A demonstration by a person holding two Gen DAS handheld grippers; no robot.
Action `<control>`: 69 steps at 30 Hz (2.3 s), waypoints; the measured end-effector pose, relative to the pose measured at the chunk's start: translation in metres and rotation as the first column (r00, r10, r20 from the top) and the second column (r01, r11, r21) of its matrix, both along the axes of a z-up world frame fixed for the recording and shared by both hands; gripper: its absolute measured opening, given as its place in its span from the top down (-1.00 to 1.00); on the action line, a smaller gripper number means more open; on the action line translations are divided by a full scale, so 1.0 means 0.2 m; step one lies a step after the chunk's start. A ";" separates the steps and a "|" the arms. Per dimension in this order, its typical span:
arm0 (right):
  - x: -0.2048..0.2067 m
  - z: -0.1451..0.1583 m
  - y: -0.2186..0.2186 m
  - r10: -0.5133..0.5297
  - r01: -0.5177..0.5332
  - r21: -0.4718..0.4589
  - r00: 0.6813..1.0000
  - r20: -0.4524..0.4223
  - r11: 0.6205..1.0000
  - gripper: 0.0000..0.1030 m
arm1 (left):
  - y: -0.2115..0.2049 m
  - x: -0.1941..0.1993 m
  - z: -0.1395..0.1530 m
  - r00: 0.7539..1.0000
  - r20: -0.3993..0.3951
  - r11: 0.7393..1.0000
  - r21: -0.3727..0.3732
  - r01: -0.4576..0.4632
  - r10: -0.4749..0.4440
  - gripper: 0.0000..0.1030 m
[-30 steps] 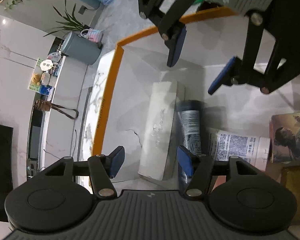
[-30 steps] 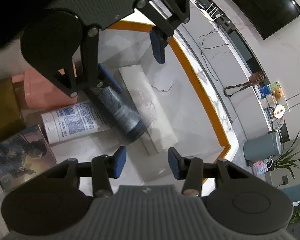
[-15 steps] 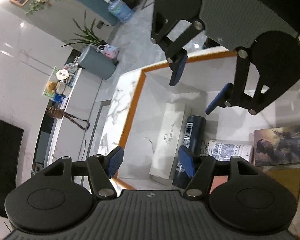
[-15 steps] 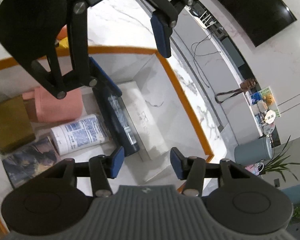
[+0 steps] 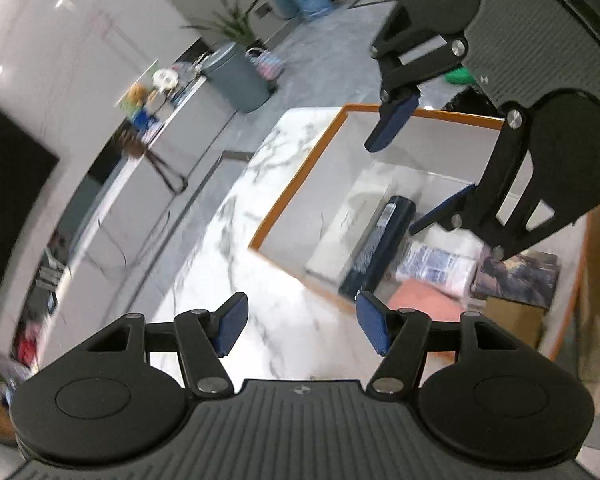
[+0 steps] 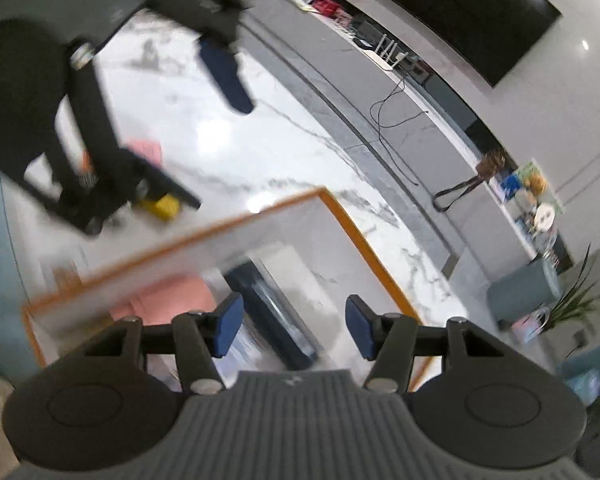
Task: Organize rigid objects
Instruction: 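Move both tools back toward the objects on the table, then grasp the plaid glasses case with the left tool while the right tool grasps the clear cube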
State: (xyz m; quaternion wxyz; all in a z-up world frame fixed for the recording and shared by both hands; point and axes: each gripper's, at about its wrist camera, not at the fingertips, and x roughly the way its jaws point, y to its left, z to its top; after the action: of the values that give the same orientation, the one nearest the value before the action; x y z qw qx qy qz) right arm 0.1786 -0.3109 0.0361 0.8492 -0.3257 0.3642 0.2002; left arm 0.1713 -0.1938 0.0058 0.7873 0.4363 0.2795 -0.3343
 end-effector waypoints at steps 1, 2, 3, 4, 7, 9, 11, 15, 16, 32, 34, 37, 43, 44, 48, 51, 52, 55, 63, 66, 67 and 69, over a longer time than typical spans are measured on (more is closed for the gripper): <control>0.00 0.02 0.03 -0.014 0.014 0.024 1.000 -0.009 1.000 -0.11 | 0.03 0.00 0.01 1.000 -0.007 1.000 -0.008 -0.013 0.013 -0.43; 0.00 0.02 0.06 -0.023 0.024 0.042 1.000 -0.020 0.999 -0.11 | 0.06 0.00 0.02 0.999 -0.013 0.999 -0.016 -0.031 0.030 -0.43; 0.00 0.03 0.09 -0.031 0.033 0.062 0.999 -0.031 0.998 -0.11 | 0.09 0.00 0.04 0.998 -0.021 0.998 -0.027 -0.052 0.051 -0.43; 0.00 0.04 0.13 -0.043 0.046 0.083 0.998 -0.041 0.995 -0.11 | 0.12 0.00 0.05 0.997 -0.031 0.997 -0.038 -0.071 0.070 -0.42; -0.01 0.04 0.24 -0.063 0.072 0.133 0.996 -0.069 0.989 -0.10 | 0.22 -0.01 0.06 0.991 -0.073 0.992 -0.057 -0.114 0.110 -0.41; -0.02 0.03 0.30 -0.061 0.075 0.153 0.994 -0.090 0.985 -0.08 | 0.28 -0.02 0.06 0.987 -0.093 0.988 -0.061 -0.140 0.134 -0.41; -0.03 0.01 0.38 -0.045 0.062 0.158 0.993 -0.109 0.986 -0.08 | 0.34 -0.02 0.06 0.979 -0.119 0.983 -0.063 -0.175 0.167 -0.39; -0.06 -0.02 0.52 0.009 0.009 0.137 0.992 -0.129 0.991 -0.08 | 0.45 -0.03 0.03 0.964 -0.170 0.974 -0.067 -0.217 0.203 -0.37; -0.07 -0.04 0.55 0.023 -0.005 0.129 0.990 -0.140 0.992 -0.08 | 0.47 -0.04 0.03 0.962 -0.180 0.972 -0.069 -0.223 0.208 -0.37; -0.13 -0.35 0.88 0.217 -0.279 -0.124 0.904 -0.367 0.952 -0.21 | 0.66 -0.05 -0.30 0.894 -0.391 0.965 -0.047 -0.257 0.220 -0.38; -0.14 -0.38 0.89 0.228 -0.308 -0.154 0.891 -0.392 0.939 -0.29 | 0.66 -0.05 -0.33 0.893 -0.397 0.969 -0.032 -0.245 0.213 -0.42; -0.15 -0.42 0.88 0.234 -0.333 -0.188 0.881 -0.412 0.924 -0.32 | 0.66 -0.06 -0.36 0.906 -0.369 0.974 -0.011 -0.226 0.206 -0.46; -0.12 -0.47 0.84 0.232 -0.338 -0.182 0.870 -0.436 0.923 -0.38 | 0.65 -0.05 -0.45 0.886 -0.407 0.972 0.018 -0.236 0.223 -0.50; -0.12 -0.47 0.84 0.236 -0.342 -0.176 0.866 -0.442 0.923 -0.44 | 0.65 -0.05 -0.47 0.885 -0.409 0.972 0.026 -0.232 0.222 -0.50; -0.11 -0.52 0.83 0.252 -0.364 -0.175 0.853 -0.456 0.915 -0.45 | 0.66 -0.03 -0.53 0.869 -0.429 0.967 0.056 -0.247 0.247 -0.51; -0.10 -0.55 0.82 0.255 -0.369 -0.172 0.848 -0.464 0.913 -0.45 | 0.67 -0.02 -0.56 0.857 -0.446 0.964 0.064 -0.259 0.260 -0.52; -0.09 -0.56 0.82 0.255 -0.369 -0.171 0.847 -0.466 0.914 -0.45 | 0.67 -0.02 -0.57 0.854 -0.449 0.963 0.066 -0.263 0.264 -0.52; -0.07 -0.59 0.81 0.257 -0.373 -0.167 0.841 -0.477 0.912 -0.45 | 0.67 0.00 -0.59 0.839 -0.468 0.958 0.069 -0.278 0.277 -0.53; -0.03 -0.62 0.81 0.256 -0.375 -0.157 0.831 -0.494 0.914 -0.25 | 0.67 0.07 -0.64 0.809 -0.487 0.938 0.072 -0.339 0.330 -0.59; -0.01 -0.63 0.80 0.257 -0.368 -0.126 0.819 -0.512 0.921 -0.01 | 0.69 0.10 -0.64 0.782 -0.528 0.930 0.046 -0.364 0.331 -0.31; -0.01 -0.64 0.81 0.257 -0.365 -0.118 0.817 -0.516 0.923 0.02 | 0.70 0.11 -0.64 0.767 -0.545 0.925 0.044 -0.377 0.338 -0.31; -0.01 -0.64 0.81 0.255 -0.355 -0.105 0.820 -0.512 0.929 0.02 | 0.71 0.11 -0.64 0.766 -0.550 0.929 0.049 -0.367 0.332 -0.30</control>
State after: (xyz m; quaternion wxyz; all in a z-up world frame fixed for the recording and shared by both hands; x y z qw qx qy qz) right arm 0.1756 -0.1489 -0.0917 0.6495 -0.4005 0.5278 0.3730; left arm 0.1942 -0.0515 -0.1212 0.7348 0.2376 0.5594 -0.3011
